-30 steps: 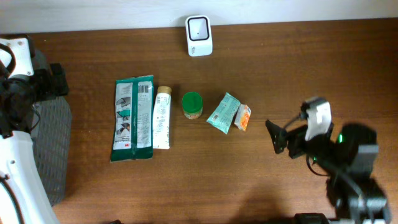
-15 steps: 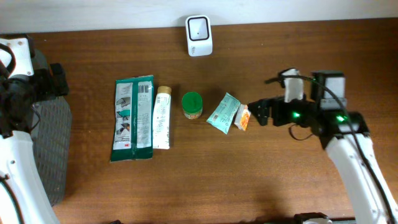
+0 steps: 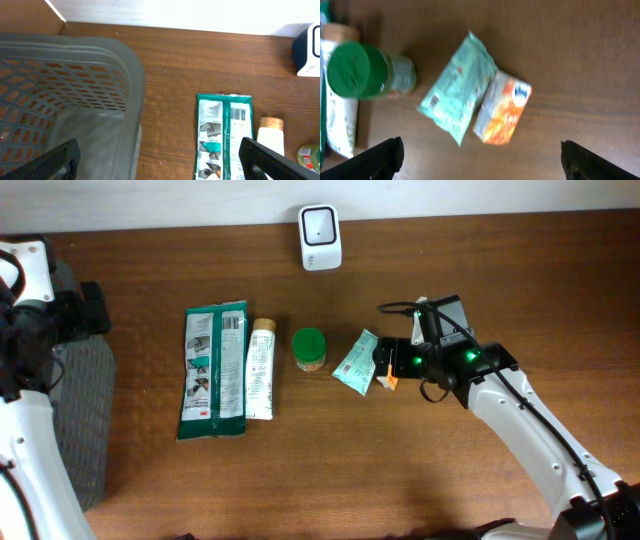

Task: Scan the item barcode
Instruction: 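Reach the right gripper toward the orange Kleenex packet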

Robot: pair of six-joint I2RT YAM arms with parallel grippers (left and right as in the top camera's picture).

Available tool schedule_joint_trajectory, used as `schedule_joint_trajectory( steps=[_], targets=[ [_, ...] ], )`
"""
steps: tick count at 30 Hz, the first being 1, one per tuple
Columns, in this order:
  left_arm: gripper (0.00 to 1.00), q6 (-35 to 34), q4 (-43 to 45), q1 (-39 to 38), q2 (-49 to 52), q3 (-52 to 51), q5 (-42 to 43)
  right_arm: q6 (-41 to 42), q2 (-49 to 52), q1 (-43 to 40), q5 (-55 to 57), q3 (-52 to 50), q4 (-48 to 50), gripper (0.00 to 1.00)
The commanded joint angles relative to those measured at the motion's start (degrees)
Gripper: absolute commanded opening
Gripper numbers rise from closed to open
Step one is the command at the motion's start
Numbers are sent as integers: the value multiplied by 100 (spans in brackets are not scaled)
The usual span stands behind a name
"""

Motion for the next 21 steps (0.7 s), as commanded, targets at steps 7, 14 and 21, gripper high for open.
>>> schedule_joint_trajectory(
  steps=[7,14,21],
  targets=[
    [99,90,7,31,0,15,85,619,699,361,308,127,186,79],
    [99,90,7,31,0,15,83,721,1394,422,691,129,330,72],
    [99,90,7,31,0,15,85,651,1394,389,1641,129,-9,67]
  ],
)
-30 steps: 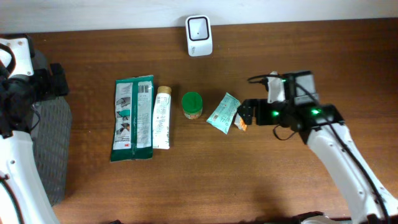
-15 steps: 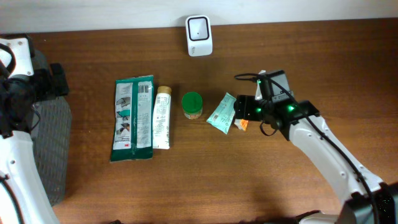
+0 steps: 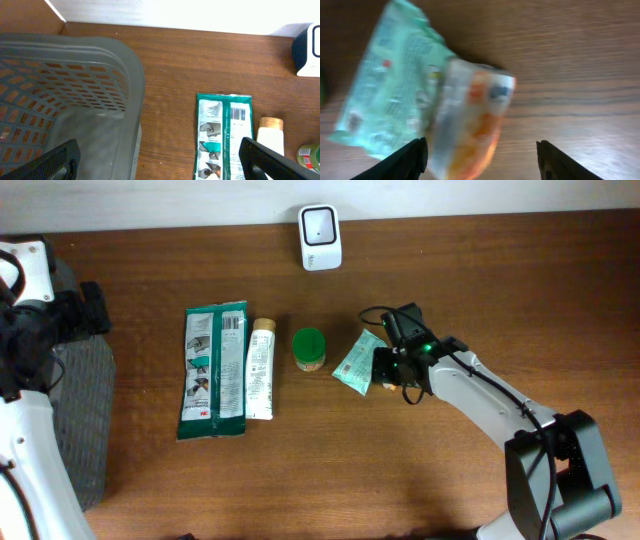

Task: Scan the item barcode
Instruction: 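Reach the right gripper toward the orange Kleenex packet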

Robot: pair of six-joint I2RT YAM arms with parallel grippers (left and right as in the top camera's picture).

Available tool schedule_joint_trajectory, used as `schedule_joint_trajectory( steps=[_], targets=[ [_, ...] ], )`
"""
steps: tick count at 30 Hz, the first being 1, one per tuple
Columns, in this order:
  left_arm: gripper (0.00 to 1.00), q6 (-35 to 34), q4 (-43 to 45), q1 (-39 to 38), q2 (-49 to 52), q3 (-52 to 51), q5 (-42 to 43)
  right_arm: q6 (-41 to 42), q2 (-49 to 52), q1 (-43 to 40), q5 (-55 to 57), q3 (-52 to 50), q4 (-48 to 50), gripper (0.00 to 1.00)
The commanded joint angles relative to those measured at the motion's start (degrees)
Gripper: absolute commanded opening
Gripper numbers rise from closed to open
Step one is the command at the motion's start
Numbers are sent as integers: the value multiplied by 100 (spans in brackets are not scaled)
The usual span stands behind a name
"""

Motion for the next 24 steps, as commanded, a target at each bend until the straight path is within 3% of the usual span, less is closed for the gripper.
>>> schedule_joint_trajectory(
  steps=[1,5,12,17,24],
  targets=[
    [99,92,9,31,0,15,85,-39,-9,-66,546,107,-205,67],
    [99,92,9,31,0,15,85,-101,-11,-549,205,107,-492,67],
    [99,92,9,31,0,15,85,-977,-11,-1338,-1049,120,-590,68],
    [99,92,9,31,0,15,85,-1440,-11,-1891,-1115,321,-457,71],
    [99,92,9,31,0,15,83,-1781,83,-2463,-1397,321,-444,64]
  ],
)
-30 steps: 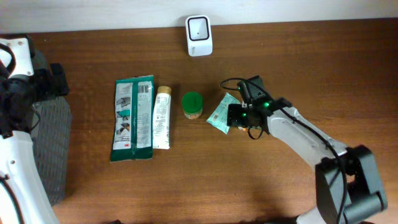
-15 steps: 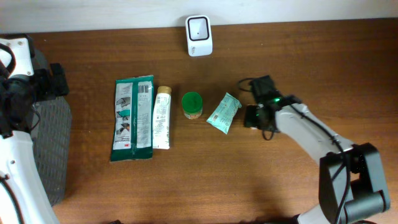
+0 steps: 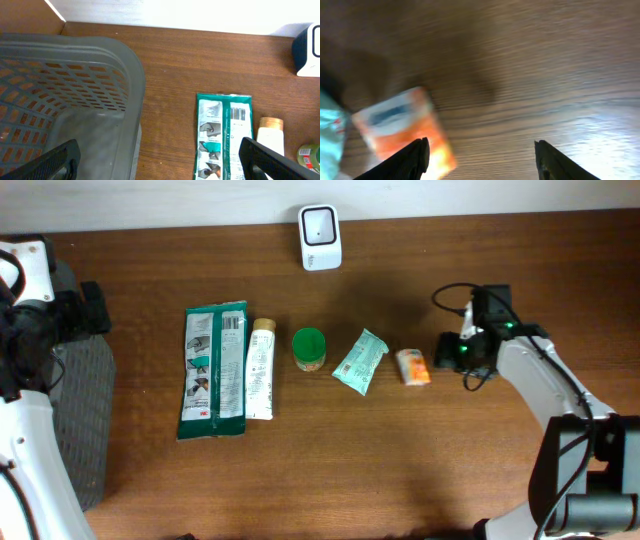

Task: Scan the item barcode
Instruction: 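Reach the right gripper toward the orange Kleenex packet, then grasp the orange Kleenex packet with the right gripper and lift it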

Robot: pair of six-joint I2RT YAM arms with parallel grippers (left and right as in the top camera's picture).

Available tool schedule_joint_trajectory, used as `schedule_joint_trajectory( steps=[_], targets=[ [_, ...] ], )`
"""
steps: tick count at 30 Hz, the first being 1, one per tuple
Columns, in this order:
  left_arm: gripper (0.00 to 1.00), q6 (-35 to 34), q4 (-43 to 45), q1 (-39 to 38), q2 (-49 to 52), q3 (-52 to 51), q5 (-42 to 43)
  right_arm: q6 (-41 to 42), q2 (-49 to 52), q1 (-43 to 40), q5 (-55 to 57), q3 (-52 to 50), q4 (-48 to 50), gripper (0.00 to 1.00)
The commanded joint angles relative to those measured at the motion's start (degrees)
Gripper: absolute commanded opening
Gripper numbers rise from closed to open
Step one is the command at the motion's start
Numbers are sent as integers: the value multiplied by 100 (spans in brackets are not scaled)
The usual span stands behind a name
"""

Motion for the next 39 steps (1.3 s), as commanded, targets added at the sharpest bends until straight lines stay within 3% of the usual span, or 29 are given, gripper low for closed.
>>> schedule_joint_trajectory(
  steps=[1,4,10,20,23,34,39],
  targets=[
    [99,92,7,28,0,15,83,-485,61,-151,-651,107,-44,64],
    [99,92,7,28,0,15,85,-664,24,72,-1145,251,-164,64],
    [99,92,9,28,0,15,85,-732,118,857,-909,321,22,65],
    [99,92,7,28,0,15,85,-824,319,323,-1937,321,-151,61],
    [99,92,7,28,0,15,85,-916,319,621,-1821,321,-247,54],
    [99,92,7,28,0,15,85,-892,326,2326,1652,308,-372,54],
    [99,92,7,28,0,15,85,-785,422,2673,2588,293,-343,53]
  ],
)
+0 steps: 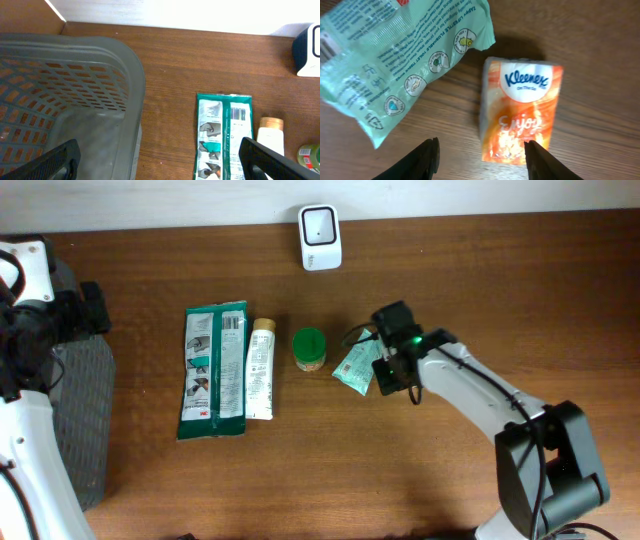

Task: Scan the item barcode
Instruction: 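Grasp the orange Kleenex packet with the right gripper and lift it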

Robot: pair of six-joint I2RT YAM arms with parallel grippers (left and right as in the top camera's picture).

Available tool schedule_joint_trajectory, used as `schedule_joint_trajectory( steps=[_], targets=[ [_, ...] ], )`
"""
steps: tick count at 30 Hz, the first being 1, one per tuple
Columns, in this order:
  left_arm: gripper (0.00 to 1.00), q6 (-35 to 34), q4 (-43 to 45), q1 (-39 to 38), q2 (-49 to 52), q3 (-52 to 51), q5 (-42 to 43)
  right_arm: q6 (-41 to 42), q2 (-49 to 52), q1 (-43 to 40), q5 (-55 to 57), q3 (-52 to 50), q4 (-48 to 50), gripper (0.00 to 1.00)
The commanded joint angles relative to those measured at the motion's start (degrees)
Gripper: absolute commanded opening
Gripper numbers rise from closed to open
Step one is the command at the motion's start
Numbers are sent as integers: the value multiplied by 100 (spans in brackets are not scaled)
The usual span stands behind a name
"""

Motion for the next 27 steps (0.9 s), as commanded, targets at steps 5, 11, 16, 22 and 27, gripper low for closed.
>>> schedule_joint_trajectory(
  steps=[5,11,16,22,27],
  targets=[
    [99,92,7,31,0,15,85,37,634,72,949,61,83,52],
    [99,92,9,31,0,15,85,129,868,72,962,68,118,16],
    [99,92,7,31,0,15,85,461,831,57,951,273,-201,4],
    [99,92,7,31,0,15,85,422,153,-315,-1152,1104,-890,4],
    [99,92,7,31,0,15,85,-146,-166,-1556,-4085,1043,-861,4]
  ],
)
